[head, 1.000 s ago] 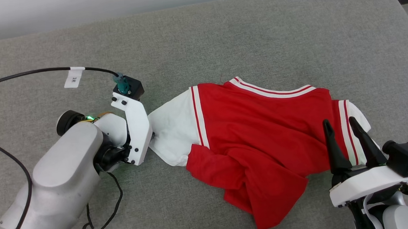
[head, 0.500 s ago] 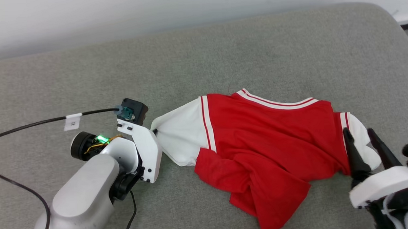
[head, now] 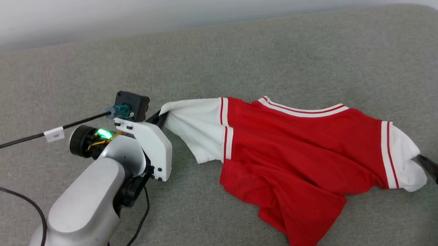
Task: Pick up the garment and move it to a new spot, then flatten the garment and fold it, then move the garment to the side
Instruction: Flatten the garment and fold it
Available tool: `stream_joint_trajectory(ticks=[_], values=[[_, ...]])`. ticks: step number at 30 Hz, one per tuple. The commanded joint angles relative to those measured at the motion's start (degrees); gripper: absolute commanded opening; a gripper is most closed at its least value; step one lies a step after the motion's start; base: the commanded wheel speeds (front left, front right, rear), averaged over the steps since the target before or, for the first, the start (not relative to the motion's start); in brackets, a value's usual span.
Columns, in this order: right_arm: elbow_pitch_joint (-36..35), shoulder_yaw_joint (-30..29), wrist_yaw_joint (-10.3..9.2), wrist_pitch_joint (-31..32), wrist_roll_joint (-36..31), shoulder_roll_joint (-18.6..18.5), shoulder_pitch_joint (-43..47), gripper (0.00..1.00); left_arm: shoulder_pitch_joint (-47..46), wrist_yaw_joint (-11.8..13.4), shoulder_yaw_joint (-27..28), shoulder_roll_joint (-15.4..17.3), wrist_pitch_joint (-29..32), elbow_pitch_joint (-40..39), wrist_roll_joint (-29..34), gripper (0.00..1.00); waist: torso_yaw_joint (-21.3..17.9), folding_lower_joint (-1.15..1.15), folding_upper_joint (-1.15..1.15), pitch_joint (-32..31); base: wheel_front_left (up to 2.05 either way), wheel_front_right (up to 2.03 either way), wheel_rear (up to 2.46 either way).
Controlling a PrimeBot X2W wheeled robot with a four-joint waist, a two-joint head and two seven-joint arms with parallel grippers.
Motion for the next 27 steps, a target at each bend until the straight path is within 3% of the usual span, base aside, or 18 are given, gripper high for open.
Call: stream_joint_trajectory(ticks=[1,11,12,13,14,20,27], values=[[0.4,0.7,-0.02,1.3,0.3,-0.4,-2.1,1.00,-1.2,0.5,0.2,0.1,-0.4,-0.8,0.6,0.00,1.1,0.00,0.00,2.4,0.00,0.00,0.00],[7.7,4.6,-0.02,6.0,1.4,1.2,-6.4,1.00,-3.8,0.9,0.0,0.1,-0.5,-4.2,1.8,0.00,3.6,0.00,0.00,7.3,0.00,0.00,0.00],[8.7,4.9,-0.01,6.3,1.7,1.5,-6.4,0.51,-3.8,0.9,-0.1,0.2,-0.5,-4.2,1.8,0.00,3.7,0.00,0.00,7.5,0.00,0.00,0.00],[9.5,5.4,-0.01,6.7,2.0,1.8,-6.3,0.22,-3.7,0.9,-0.1,0.1,-0.4,-4.2,1.6,0.00,3.8,0.00,0.00,7.6,0.00,0.00,0.00],[10.1,5.7,-0.01,6.8,2.5,2.0,-6.3,0.00,-3.6,0.9,-0.1,0.1,-0.5,-4.3,1.5,0.00,3.8,0.00,0.00,7.7,0.00,0.00,0.00],[10.7,7.0,-0.03,5.6,4.0,-0.1,-7.1,0.00,-2.5,0.7,-0.3,0.3,-0.4,-3.6,0.9,0.00,3.5,0.00,0.00,7.1,0.00,0.00,0.00],[6.3,8.4,-0.03,0.1,2.2,-5.2,-9.0,0.00,-1.0,1.3,0.4,0.3,-2.5,-1.3,0.1,0.00,2.8,0.00,0.00,2.9,0.00,0.00,0.00]])
